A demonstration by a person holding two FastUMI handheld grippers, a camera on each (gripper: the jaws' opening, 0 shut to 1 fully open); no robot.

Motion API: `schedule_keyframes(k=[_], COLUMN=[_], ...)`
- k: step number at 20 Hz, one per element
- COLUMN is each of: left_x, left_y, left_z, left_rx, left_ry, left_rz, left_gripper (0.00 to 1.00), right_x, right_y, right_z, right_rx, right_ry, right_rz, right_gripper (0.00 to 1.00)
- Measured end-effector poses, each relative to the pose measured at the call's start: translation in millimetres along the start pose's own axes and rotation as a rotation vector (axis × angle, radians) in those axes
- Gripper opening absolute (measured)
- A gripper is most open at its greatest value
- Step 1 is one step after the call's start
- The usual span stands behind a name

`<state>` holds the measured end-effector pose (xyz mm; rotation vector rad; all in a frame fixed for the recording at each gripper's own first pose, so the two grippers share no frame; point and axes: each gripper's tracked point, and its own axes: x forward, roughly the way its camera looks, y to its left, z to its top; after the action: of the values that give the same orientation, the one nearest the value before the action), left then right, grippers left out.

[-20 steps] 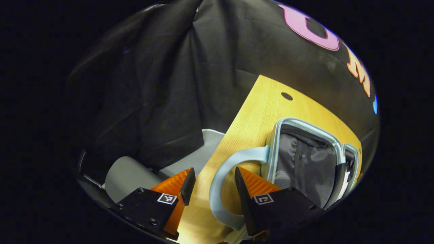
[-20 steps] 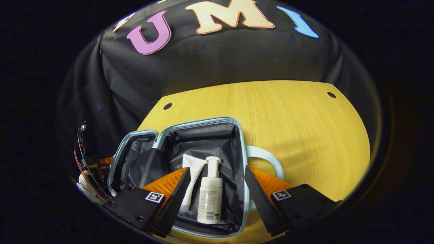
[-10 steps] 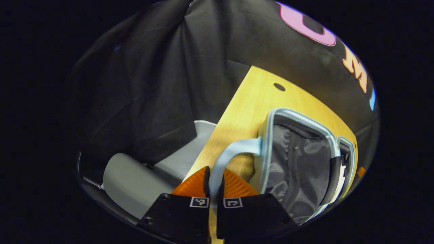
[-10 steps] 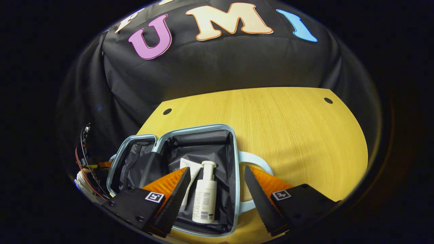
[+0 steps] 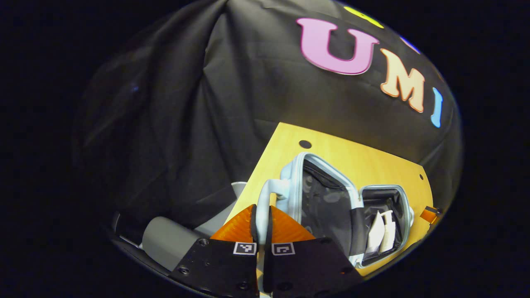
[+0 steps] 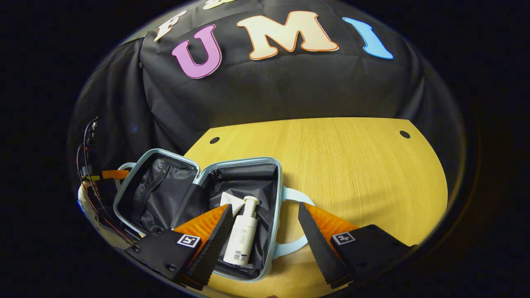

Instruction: First open the suitcase, pack the skin care products into it, and then close the suitcase.

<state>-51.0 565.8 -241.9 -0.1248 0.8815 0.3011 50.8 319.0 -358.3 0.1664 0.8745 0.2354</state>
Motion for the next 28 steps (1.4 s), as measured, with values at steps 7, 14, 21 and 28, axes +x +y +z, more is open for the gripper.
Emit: schedule_keyframes(k=[7, 14, 21, 28], left_x=[-49, -85, -99, -87], left_y=[-89, -182, -303, -398], left_z=[43, 66, 56, 15], left_rx=[-0.034, -0.018, 0.040, 0.073], left_ry=[-0.090, -0.158, -0.139, -0.057], left_rz=[-0.143, -0.288, -0.492, -0.602], left_gripper=[0.00, 0.00, 0.00, 0.00], right_x=[-33, -61, -95, -126], right_y=[-29, -64, -107, -150], right_z=[6, 1, 7, 5], right_rx=[0.006, 0.043, 0.080, 0.084], right_ry=[-0.046, -0.065, -0.118, -0.147], right_rz=[0.019, 0.008, -0.030, -0.087], right_gripper=[0.99, 0.99, 0.99, 0.99])
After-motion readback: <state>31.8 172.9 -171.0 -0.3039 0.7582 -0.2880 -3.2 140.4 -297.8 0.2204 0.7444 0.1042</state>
